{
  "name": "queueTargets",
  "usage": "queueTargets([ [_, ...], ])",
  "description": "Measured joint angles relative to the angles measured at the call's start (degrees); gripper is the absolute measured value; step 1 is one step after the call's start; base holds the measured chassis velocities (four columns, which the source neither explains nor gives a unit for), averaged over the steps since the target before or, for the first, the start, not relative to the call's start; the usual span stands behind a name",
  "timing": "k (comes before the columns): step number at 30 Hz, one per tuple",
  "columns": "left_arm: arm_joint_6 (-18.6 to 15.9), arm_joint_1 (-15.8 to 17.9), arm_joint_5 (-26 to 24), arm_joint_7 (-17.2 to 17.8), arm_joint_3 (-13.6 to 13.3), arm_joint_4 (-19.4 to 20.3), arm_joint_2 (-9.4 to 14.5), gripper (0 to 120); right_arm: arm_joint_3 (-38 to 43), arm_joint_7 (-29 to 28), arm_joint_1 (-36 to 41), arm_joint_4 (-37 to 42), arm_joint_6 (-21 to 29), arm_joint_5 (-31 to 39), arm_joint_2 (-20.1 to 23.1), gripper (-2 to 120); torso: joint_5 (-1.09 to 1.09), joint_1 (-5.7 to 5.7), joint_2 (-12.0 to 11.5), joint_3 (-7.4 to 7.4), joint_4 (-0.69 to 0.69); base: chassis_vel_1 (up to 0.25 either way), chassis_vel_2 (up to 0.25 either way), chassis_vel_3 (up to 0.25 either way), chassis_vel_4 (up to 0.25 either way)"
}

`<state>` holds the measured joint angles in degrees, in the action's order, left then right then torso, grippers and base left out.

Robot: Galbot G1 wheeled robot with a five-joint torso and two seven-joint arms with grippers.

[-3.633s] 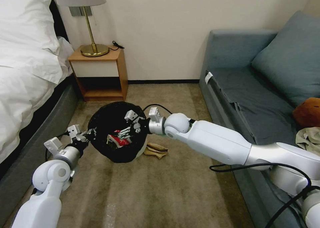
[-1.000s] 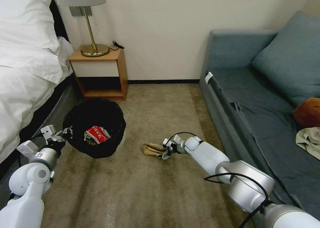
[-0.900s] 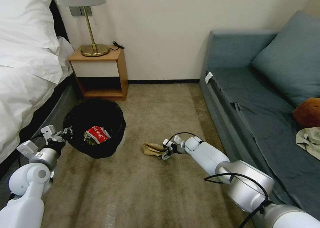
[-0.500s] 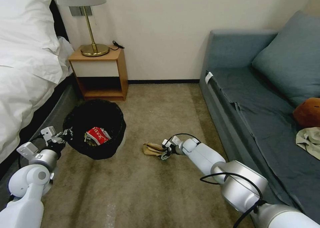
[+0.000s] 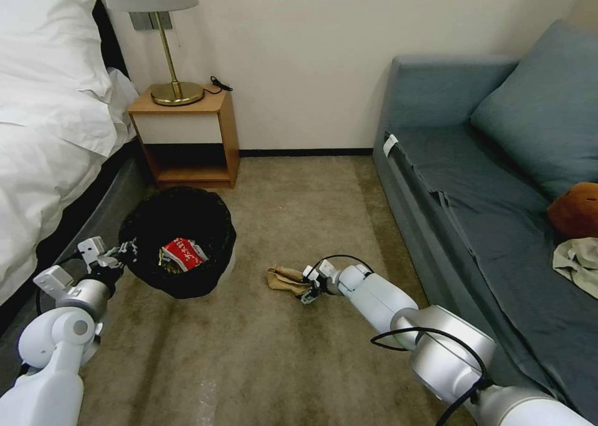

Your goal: Pick up the trash bin, then pick up the garbage on the floor and place it into the trash bin.

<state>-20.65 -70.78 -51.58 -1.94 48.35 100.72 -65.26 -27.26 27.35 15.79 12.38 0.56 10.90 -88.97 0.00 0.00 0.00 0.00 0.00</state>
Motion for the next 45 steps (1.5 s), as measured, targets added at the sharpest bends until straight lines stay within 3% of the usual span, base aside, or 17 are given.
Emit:
queueTargets([
  [2,0.1,-0.2,0.0,0.0,0.1,0.0,0.0,3,0.0,-0.2,0.0,-0.2,0.3,-0.3,-0.2,82,0.0,0.0,0.0,0.0,0.0,0.0,0.0,0.0,0.0],
  [14,0.2,-0.1,0.0,-0.1,0.2,-0.3,0.0,3,0.6,-0.8,-0.1,-0.9,0.8,-1.3,-1.1,75,0.0,0.0,0.0,0.0,0.01,0.0,0.0,0.0,0.0],
  [16,0.2,0.0,0.0,-0.2,0.1,-0.4,0.0,3,0.7,-0.4,0.0,-0.9,0.7,-1.4,-1.1,60,0.0,0.0,0.0,0.0,0.01,0.0,0.0,0.0,0.0],
  [33,0.3,-0.3,0.2,-0.5,-0.1,-0.5,-0.3,3,0.6,-0.9,0.8,-0.6,0.2,-1.9,-1.6,0,0.0,0.0,0.0,0.0,0.0,0.0,0.0,0.0,0.0],
  [45,0.4,-0.7,0.3,-0.7,-0.1,-0.5,-0.4,3,0.3,-1.2,0.8,1.2,0.1,-1.7,0.2,0,0.01,0.0,0.0,0.0,0.01,0.0,0.0,0.0,0.0],
])
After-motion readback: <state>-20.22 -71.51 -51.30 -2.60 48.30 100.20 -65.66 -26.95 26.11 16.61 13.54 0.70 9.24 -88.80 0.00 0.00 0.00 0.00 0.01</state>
